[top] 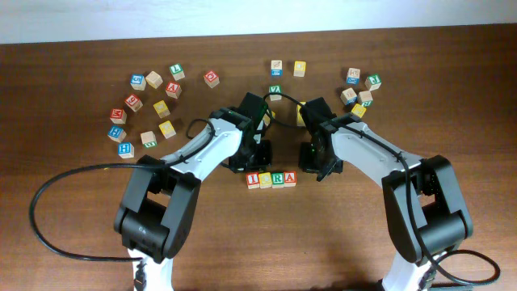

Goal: Spell out ICRA

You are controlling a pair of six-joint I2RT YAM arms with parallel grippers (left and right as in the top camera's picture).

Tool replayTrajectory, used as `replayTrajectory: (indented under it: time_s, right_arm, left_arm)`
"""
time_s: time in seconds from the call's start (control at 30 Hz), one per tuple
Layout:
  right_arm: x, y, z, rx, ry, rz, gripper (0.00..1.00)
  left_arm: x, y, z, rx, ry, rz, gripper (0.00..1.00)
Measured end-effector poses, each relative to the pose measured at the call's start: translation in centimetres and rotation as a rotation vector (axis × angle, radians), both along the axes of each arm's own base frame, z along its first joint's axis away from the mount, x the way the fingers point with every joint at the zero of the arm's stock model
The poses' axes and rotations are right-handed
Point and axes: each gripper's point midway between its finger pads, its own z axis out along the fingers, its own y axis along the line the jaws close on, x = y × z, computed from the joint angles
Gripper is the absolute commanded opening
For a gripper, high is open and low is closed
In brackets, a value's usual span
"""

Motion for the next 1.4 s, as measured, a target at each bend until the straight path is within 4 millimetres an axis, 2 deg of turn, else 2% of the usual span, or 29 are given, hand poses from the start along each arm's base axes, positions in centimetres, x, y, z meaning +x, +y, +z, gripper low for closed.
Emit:
replayTrajectory:
  time_s: [0.67,0.77,0.9,0.97,1.0,1.07,1.13,1.2,1.27,1.4]
  right_arm:
    - [0.0,0.0,0.0,0.001,0.000,0.000,0.15]
    - [0.0,0.0,0.0,0.001,0.000,0.000,0.15]
    - [0.0,0.1,0.0,0.006,0.002,0.001,0.15]
    - [0.0,0.1,0.0,0.008,0.002,0.001,0.15]
    - [0.0,0.1,0.0,0.008,0.002,0.001,0.15]
    - [0.1,0.2,0.0,0.011,-0.005,0.000,0.15]
    - [0.6,0.6,0.1,0.029,-0.023,0.001,0.15]
    - [0.7,0.8,0.1,0.043,-0.024,0.004,0.15]
    - [0.6,0.9,0.1,0.046,-0.021,0.004,0.15]
    - [0.6,0.9,0.1,0.047,-0.020,0.004,0.15]
  left_arm:
    - [-0.3,-0.4,0.1,-0.025,0.016,-0.008,0.00]
    - [0.3,-0.2,0.8,-0.027,0.012,0.003,0.00]
    - [2.6,2.8,3.6,-0.001,0.027,0.084,0.00]
    - [3.5,5.6,5.0,0.031,0.052,0.152,0.00]
    - [2.3,8.2,5.2,0.080,0.133,0.195,0.00]
    - [1.4,9.7,5.0,0.104,0.184,0.209,0.00]
    - [0.0,10.1,4.0,0.124,0.226,0.191,0.00]
    - [-1.7,9.5,2.1,0.139,0.254,0.156,0.00]
    - [-2.0,8.6,0.7,0.133,0.229,0.129,0.00]
    - [-1.8,7.1,0.0,0.121,0.193,0.120,0.00]
